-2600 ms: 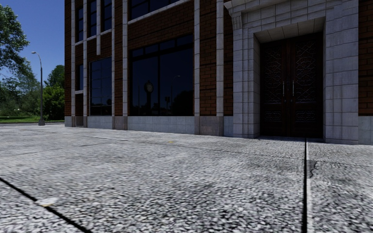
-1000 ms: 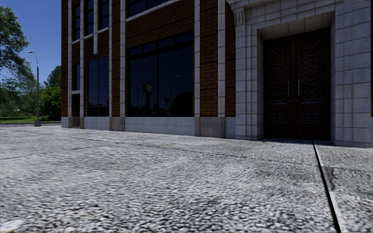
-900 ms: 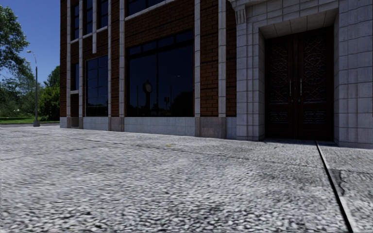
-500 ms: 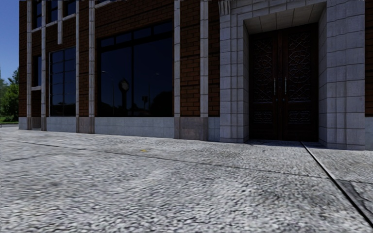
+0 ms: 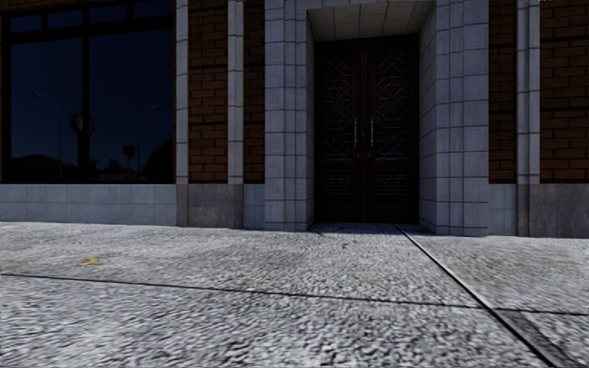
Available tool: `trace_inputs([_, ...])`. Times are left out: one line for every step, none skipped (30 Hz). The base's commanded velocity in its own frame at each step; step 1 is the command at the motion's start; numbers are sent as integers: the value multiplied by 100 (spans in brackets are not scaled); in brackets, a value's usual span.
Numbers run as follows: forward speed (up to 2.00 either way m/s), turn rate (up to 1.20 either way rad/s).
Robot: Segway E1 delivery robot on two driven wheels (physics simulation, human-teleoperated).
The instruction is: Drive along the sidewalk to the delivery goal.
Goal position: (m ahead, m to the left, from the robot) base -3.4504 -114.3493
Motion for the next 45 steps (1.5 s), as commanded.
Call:
trace_inputs([185,-72])
trace_inputs([185,-72])
trace_inputs([180,-77])
trace_inputs([177,-80])
trace_inputs([172,-82])
trace_inputs([170,-83])
trace_inputs([170,-83])
trace_inputs([170,-83])
trace_inputs([170,-83])
trace_inputs([169,-83])
trace_inputs([167,-83])
trace_inputs([167,-83])
trace_inputs([166,-83])
trace_inputs([165,-83])
trace_inputs([165,-83])
trace_inputs([165,-83])
trace_inputs([165,-83])
trace_inputs([165,-83])
trace_inputs([164,-83])
trace_inputs([162,-84])
trace_inputs([158,-86])
trace_inputs([158,-86])
trace_inputs([155,-86])
trace_inputs([155,-86])
trace_inputs([154,-86])
trace_inputs([154,-86])
trace_inputs([154,-86])
trace_inputs([154,-86])
trace_inputs([154,-88])
trace_inputs([154,-92])
trace_inputs([154,-95])
trace_inputs([154,-95])
trace_inputs([154,-96])
trace_inputs([154,-96])
trace_inputs([154,-96])
trace_inputs([154,-96])
trace_inputs([154,-96])
trace_inputs([154,-96])
trace_inputs([154,-96])
trace_inputs([154,-96])
trace_inputs([159,-96])
trace_inputs([159,-96])
trace_inputs([200,-96])
trace_inputs([200,-96])
trace_inputs([200,-96])
